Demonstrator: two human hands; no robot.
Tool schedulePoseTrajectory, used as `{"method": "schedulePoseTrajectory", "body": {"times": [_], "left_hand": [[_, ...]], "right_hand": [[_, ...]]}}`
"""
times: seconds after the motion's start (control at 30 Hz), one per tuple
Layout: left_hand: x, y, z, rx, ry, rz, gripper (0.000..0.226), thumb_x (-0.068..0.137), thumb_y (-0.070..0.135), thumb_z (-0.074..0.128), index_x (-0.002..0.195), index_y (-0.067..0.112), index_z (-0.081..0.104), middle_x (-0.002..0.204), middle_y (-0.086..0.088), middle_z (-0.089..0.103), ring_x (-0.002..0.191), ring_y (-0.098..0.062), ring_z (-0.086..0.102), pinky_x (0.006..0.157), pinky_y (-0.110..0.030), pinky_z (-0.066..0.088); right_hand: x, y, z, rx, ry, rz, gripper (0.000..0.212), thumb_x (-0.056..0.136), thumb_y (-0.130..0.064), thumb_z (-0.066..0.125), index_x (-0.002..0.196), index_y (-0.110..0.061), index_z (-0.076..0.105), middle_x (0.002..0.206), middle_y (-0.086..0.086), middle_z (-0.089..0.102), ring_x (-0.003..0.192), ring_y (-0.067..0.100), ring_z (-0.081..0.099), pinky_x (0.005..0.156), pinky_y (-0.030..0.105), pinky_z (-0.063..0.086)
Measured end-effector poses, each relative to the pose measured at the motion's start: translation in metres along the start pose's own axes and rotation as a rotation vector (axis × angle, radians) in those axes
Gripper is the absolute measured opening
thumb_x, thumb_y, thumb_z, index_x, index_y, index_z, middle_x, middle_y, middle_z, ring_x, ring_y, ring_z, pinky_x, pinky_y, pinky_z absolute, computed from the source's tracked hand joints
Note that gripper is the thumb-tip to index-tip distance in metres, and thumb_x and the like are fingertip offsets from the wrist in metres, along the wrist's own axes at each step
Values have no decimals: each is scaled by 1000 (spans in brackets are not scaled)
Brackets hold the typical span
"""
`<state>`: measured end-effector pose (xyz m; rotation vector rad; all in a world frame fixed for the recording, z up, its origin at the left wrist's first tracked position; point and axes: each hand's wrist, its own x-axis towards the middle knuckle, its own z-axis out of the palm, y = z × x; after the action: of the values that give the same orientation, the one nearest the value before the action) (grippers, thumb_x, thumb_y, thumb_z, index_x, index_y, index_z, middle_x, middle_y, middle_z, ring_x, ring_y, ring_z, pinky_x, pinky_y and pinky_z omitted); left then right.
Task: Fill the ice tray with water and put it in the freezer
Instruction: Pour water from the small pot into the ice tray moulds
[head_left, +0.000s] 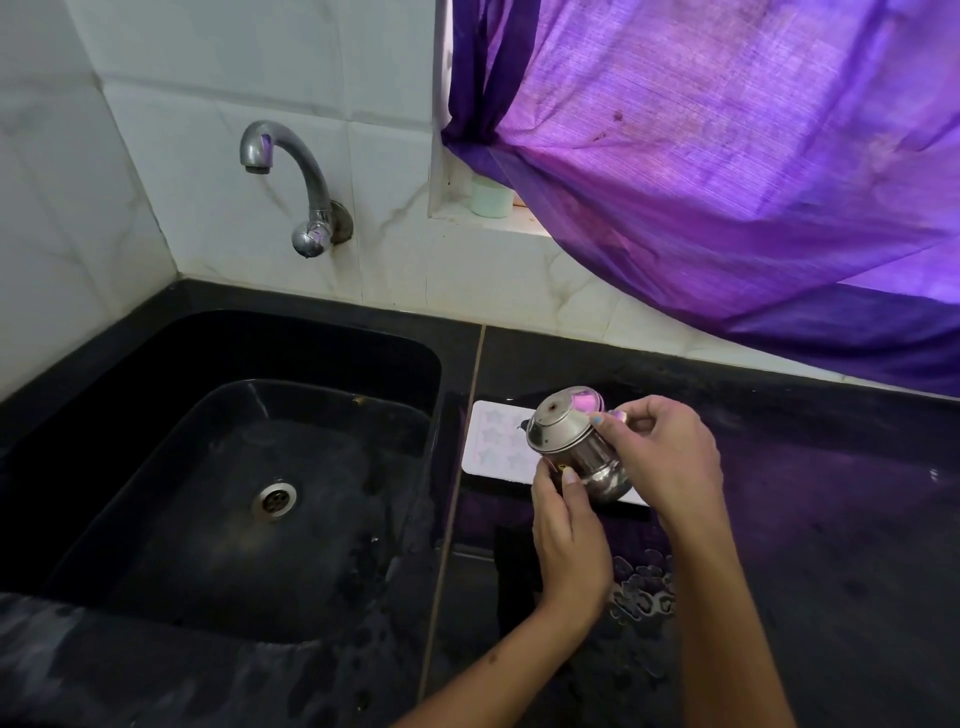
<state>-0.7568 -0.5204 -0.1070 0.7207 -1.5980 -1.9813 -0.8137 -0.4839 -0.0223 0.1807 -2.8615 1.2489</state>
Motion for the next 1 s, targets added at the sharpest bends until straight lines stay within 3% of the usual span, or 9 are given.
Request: {"method": "schedulePoseTrajectory", "body": {"times": [0.57,0.77,0.9,1.0], "left_hand": [[8,-3,0,-3,2,-40,37,103,28,32,139,22,40,120,15,53,105,11,47,86,-8,35],[6,-3,0,10,15,-32,38,103,27,32,139,20,39,125,11,53,110,5,48,91,-12,36],[7,-5,-1,31,35,-24,39,103,28,32,140,19,40,131,4,54,119,-8,49,104,-31,38],[7,-6,-1,56,52,-10,38,102,29,33,139,21,40,134,4,53,120,-8,48,107,-36,36]], "right_hand": [[0,-3,5,-36,-7,-22,15,85,-41,67,83,-27,62,89,-6,68,89,19,63,79,40,51],[-1,-1,7,-19,-9,-20,15,84,-40,67,78,-29,60,87,-6,68,87,18,63,79,40,52],[1,0,8,20,-20,9,17,82,-40,69,74,-28,60,86,-8,69,88,17,64,80,39,51],[5,6,9,104,-37,35,16,82,-39,70,78,-25,64,84,-6,70,87,19,66,83,43,53]]}}
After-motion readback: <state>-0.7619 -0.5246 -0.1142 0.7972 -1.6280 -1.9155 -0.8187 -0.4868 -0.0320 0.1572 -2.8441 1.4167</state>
